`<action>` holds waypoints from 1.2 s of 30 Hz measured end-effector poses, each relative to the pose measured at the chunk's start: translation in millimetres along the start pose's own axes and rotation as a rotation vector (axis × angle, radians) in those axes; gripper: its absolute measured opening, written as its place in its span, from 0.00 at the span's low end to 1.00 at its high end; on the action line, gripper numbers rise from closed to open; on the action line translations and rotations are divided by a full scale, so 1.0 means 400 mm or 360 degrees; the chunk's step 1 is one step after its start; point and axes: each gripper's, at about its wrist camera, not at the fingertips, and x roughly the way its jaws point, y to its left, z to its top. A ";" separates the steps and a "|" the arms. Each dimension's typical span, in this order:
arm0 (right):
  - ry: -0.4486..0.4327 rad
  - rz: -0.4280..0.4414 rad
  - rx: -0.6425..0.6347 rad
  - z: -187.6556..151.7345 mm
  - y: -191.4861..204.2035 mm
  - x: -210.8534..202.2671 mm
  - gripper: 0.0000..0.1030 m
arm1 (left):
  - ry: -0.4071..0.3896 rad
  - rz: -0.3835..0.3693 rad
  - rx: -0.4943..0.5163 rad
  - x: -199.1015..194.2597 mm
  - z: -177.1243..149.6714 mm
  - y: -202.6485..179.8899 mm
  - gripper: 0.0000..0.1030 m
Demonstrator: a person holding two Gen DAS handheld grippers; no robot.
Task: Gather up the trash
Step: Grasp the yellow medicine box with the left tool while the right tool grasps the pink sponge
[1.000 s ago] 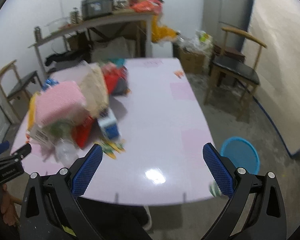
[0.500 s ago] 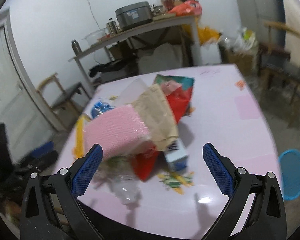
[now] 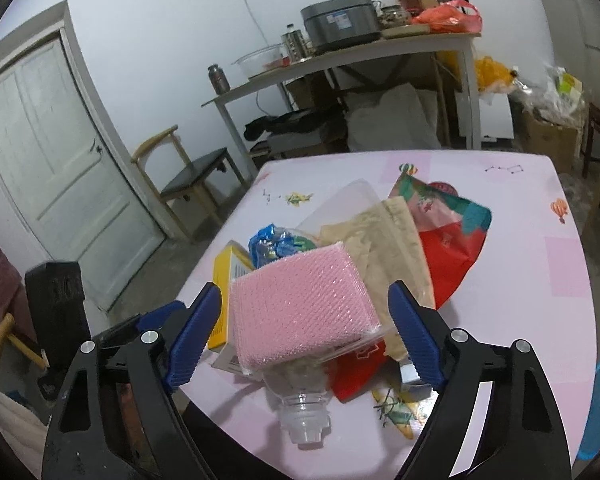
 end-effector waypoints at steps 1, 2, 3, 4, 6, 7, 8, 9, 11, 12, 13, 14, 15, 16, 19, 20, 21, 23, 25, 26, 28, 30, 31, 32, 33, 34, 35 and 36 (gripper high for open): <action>0.0012 -0.0009 -0.0005 -0.007 -0.002 0.008 0.78 | 0.0020 -0.0002 -0.0048 0.007 0.006 0.013 0.74; 0.0019 -0.0015 -0.0008 -0.010 -0.002 0.010 0.78 | 0.0042 -0.0004 -0.0095 0.015 0.015 0.026 0.73; 0.0027 -0.0018 -0.0013 -0.014 -0.001 0.012 0.78 | 0.0058 -0.0002 -0.0122 0.020 0.021 0.034 0.71; 0.0033 -0.0026 -0.0016 -0.016 -0.001 0.016 0.78 | 0.0089 0.0006 -0.0166 0.035 0.034 0.046 0.69; 0.0037 -0.0045 -0.0032 -0.024 0.003 0.015 0.78 | 0.0125 -0.0003 -0.0230 0.054 0.052 0.066 0.67; 0.0038 -0.0054 -0.0038 -0.026 0.004 0.015 0.78 | 0.0155 0.0016 -0.0275 0.071 0.063 0.077 0.67; 0.0040 -0.0063 -0.0046 -0.030 0.006 0.014 0.78 | 0.0179 0.0035 -0.0292 0.082 0.070 0.082 0.67; 0.0040 -0.0070 -0.0057 -0.034 0.008 0.013 0.78 | 0.0199 0.0049 -0.0307 0.092 0.077 0.085 0.67; 0.0037 -0.0092 -0.0096 -0.043 0.017 0.014 0.78 | 0.0241 0.0071 -0.0370 0.110 0.085 0.095 0.66; 0.0035 -0.0098 -0.0108 -0.045 0.019 0.013 0.78 | 0.0253 0.0077 -0.0411 0.117 0.090 0.099 0.66; 0.0031 -0.0106 -0.0127 -0.048 0.022 0.013 0.78 | 0.0260 0.0083 -0.0426 0.119 0.092 0.101 0.65; 0.0028 -0.0108 -0.0136 -0.050 0.023 0.013 0.78 | 0.0261 0.0086 -0.0436 0.123 0.095 0.099 0.65; 0.0025 -0.0105 -0.0144 -0.053 0.024 0.013 0.78 | 0.0265 0.0092 -0.0436 0.124 0.095 0.096 0.64; 0.0025 -0.0099 -0.0145 -0.055 0.023 0.014 0.78 | 0.0282 0.0119 -0.0425 0.131 0.096 0.092 0.61; 0.0030 -0.0085 -0.0151 -0.062 0.024 0.019 0.78 | 0.0324 0.0168 -0.0436 0.150 0.096 0.095 0.54; 0.0030 -0.0084 -0.0158 -0.063 0.026 0.019 0.78 | 0.0325 0.0167 -0.0449 0.153 0.096 0.098 0.52; 0.0031 -0.0081 -0.0165 -0.066 0.026 0.017 0.78 | 0.0319 0.0160 -0.0466 0.153 0.096 0.101 0.50; 0.0040 -0.0077 -0.0187 -0.067 0.035 0.021 0.79 | 0.0309 0.0161 -0.0469 0.149 0.097 0.101 0.44; 0.0050 -0.0073 -0.0213 -0.069 0.041 0.021 0.82 | 0.0300 0.0157 -0.0464 0.144 0.100 0.101 0.42; 0.0053 -0.0077 -0.0230 -0.070 0.044 0.022 0.83 | 0.0295 0.0156 -0.0461 0.141 0.100 0.101 0.42; 0.0051 -0.0090 -0.0285 -0.072 0.057 0.025 0.86 | 0.0282 0.0155 -0.0466 0.135 0.100 0.103 0.40; 0.0048 -0.0128 -0.0367 -0.077 0.077 0.032 0.87 | 0.0255 0.0149 -0.0473 0.125 0.101 0.105 0.39; 0.0051 -0.0149 -0.0404 -0.080 0.083 0.035 0.87 | 0.0242 0.0147 -0.0473 0.120 0.101 0.104 0.38; 0.0055 -0.0176 -0.0445 -0.084 0.091 0.040 0.87 | 0.0228 0.0141 -0.0472 0.114 0.103 0.106 0.37; 0.0058 -0.0207 -0.0491 -0.090 0.100 0.046 0.86 | 0.0214 0.0133 -0.0473 0.110 0.105 0.107 0.36; 0.0056 -0.0261 -0.0565 -0.098 0.114 0.054 0.86 | 0.0199 0.0121 -0.0475 0.104 0.105 0.107 0.36; 0.0054 -0.0294 -0.0606 -0.104 0.124 0.061 0.86 | 0.0189 0.0107 -0.0475 0.101 0.107 0.108 0.35; 0.0051 -0.0334 -0.0658 -0.110 0.134 0.067 0.86 | 0.0179 0.0095 -0.0476 0.097 0.107 0.109 0.35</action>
